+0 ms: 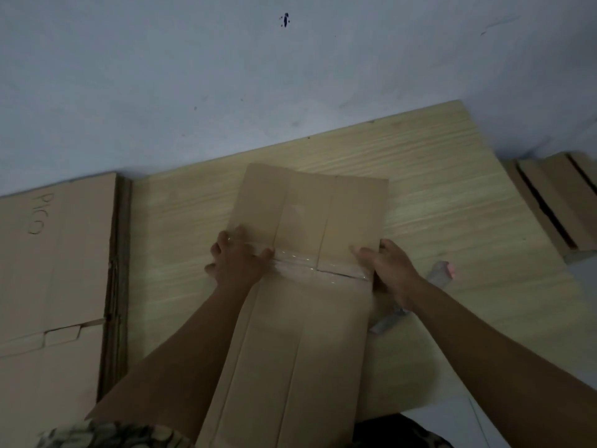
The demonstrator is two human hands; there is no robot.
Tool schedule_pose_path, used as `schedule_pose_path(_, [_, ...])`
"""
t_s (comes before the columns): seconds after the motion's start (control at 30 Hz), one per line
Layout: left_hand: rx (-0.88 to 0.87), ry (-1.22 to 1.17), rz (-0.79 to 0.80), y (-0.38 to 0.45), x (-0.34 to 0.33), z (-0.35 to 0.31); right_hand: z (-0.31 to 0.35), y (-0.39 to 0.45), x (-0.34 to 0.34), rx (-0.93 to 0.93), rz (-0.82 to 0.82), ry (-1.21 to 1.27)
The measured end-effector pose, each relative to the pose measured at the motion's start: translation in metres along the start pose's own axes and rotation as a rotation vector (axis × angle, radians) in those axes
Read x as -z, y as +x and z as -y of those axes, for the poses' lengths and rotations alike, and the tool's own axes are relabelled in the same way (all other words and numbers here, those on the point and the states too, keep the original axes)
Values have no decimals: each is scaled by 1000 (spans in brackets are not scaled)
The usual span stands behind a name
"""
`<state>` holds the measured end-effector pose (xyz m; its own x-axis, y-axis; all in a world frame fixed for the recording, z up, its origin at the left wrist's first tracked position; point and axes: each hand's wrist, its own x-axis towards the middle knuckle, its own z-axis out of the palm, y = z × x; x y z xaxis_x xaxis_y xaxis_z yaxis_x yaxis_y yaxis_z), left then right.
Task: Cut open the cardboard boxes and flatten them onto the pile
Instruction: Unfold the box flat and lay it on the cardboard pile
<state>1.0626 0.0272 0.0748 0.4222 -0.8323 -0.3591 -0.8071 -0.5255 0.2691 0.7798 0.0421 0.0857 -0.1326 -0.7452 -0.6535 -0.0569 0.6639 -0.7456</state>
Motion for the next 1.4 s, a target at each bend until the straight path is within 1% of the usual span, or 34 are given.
schedule_pose_path(0.1, [40, -34, -3, -4, 5, 4, -8, -13, -14, 98, -48, 39])
schedule_pose_path(0.2, [64, -157, 7, -3, 16, 18, -9, -29, -26, 208, -122, 14])
schedule_pose_path(0.3, [64, -254, -14, -2, 40, 45, -9, -46, -32, 245, -156, 78])
schedule_pose_path(0.43, [70, -442, 47, -8, 80, 78, 3, -75, -51, 301, -178, 161])
schedule_pose_path(0.47, [71, -488, 30, -10, 88, 86, 9, -84, -59, 325, -171, 185])
schedule_pose_path(0.53, [76, -568, -55, -17, 107, 100, 23, -100, -76, 347, -163, 228])
schedule_pose_path(0.63, [73, -608, -194, -29, 141, 117, 44, -117, -99, 354, -155, 304])
schedule_pose_path(0.67, [76, -617, -239, -31, 153, 122, 53, -123, -106, 344, -119, 329])
schedule_pose_path(0.73, [90, -625, -321, -35, 181, 132, 66, -133, -123, 316, 16, 358])
schedule_pose_path(0.83, [158, -701, -409, -32, 215, 154, 74, -139, -153, 323, 192, 218])
schedule_pose_path(0.9, [176, -745, -438, -26, 234, 172, 80, -138, -174, 362, 217, 155])
schedule_pose_path(0.97, [151, -791, -435, -20, 249, 192, 91, -133, -191, 382, 218, 117])
schedule_pose_path(1.03, [96, -819, -318, -22, 262, 211, 104, -132, -210, 390, 212, 96])
schedule_pose_path(1.1, [117, -810, -199, -26, 269, 233, 114, -124, -230, 374, 204, 70])
schedule_pose_path(1.17, [176, -802, -159, -29, 267, 259, 117, -122, -255, 352, 199, 51])
schedule_pose_path(1.27, [212, -803, -239, -29, 261, 293, 102, -122, -296, 357, 143, 6])
schedule_pose_path(1.4, [208, -778, -330, -18, 258, 337, 79, -127, -350, 395, 48, -114])
